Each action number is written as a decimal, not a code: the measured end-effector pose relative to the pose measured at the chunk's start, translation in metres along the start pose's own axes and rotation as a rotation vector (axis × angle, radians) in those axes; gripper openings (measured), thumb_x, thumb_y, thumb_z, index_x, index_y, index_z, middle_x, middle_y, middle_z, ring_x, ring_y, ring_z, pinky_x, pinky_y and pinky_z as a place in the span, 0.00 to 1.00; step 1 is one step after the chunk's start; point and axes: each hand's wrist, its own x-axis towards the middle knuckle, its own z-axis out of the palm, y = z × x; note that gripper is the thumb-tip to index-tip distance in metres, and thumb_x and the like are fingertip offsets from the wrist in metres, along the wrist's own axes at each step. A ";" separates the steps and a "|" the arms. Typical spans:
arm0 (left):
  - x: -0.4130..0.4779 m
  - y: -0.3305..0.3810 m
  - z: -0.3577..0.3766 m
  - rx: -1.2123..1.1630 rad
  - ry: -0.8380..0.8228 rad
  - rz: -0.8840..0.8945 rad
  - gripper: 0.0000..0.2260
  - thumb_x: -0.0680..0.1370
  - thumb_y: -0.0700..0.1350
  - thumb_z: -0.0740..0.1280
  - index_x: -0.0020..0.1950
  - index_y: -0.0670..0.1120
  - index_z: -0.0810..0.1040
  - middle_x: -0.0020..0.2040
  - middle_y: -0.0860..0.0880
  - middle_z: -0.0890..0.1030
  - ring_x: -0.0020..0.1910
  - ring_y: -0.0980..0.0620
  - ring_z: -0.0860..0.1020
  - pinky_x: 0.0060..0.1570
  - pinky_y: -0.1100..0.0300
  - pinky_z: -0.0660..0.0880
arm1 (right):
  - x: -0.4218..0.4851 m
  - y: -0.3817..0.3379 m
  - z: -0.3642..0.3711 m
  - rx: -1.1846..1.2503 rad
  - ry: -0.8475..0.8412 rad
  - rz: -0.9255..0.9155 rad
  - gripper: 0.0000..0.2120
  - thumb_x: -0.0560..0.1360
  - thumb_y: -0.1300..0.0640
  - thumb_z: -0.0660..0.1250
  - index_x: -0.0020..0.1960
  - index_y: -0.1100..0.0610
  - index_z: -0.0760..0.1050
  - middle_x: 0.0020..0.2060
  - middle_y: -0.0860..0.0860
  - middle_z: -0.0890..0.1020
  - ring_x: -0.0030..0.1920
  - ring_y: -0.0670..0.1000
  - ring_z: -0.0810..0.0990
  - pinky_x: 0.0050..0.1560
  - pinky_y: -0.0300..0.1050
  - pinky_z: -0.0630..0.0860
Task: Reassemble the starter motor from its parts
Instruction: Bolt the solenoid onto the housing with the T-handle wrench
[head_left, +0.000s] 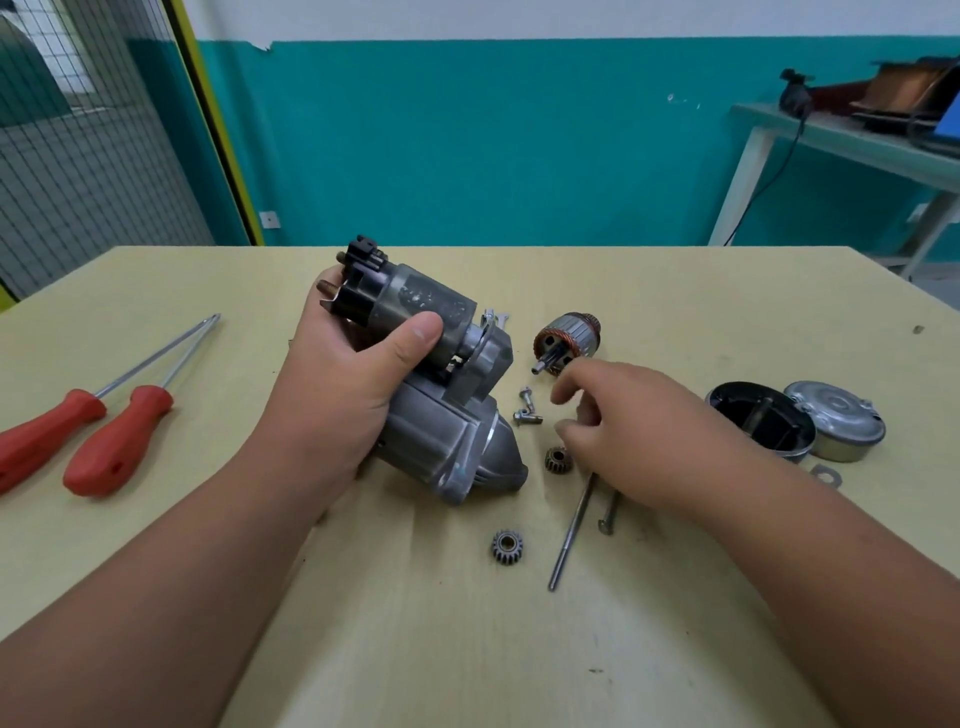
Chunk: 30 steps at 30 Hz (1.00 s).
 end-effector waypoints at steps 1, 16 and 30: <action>-0.001 0.001 0.001 0.016 -0.001 0.008 0.24 0.69 0.57 0.79 0.61 0.56 0.77 0.56 0.54 0.87 0.56 0.50 0.88 0.49 0.55 0.86 | 0.004 -0.003 0.004 -0.031 0.024 -0.024 0.10 0.81 0.47 0.65 0.62 0.41 0.74 0.42 0.41 0.76 0.44 0.44 0.76 0.40 0.44 0.70; -0.002 0.010 0.004 0.044 0.039 -0.080 0.19 0.66 0.61 0.79 0.53 0.59 0.80 0.51 0.52 0.88 0.50 0.48 0.89 0.47 0.45 0.87 | 0.019 -0.016 0.020 -0.149 0.023 -0.076 0.05 0.80 0.48 0.67 0.53 0.48 0.78 0.46 0.46 0.79 0.49 0.52 0.79 0.46 0.48 0.76; -0.008 0.017 0.009 0.174 0.041 0.015 0.19 0.64 0.64 0.75 0.52 0.69 0.76 0.50 0.64 0.85 0.50 0.60 0.86 0.48 0.55 0.83 | -0.015 -0.038 -0.003 0.881 0.253 -0.080 0.09 0.75 0.63 0.76 0.42 0.49 0.84 0.36 0.47 0.86 0.36 0.47 0.86 0.40 0.41 0.83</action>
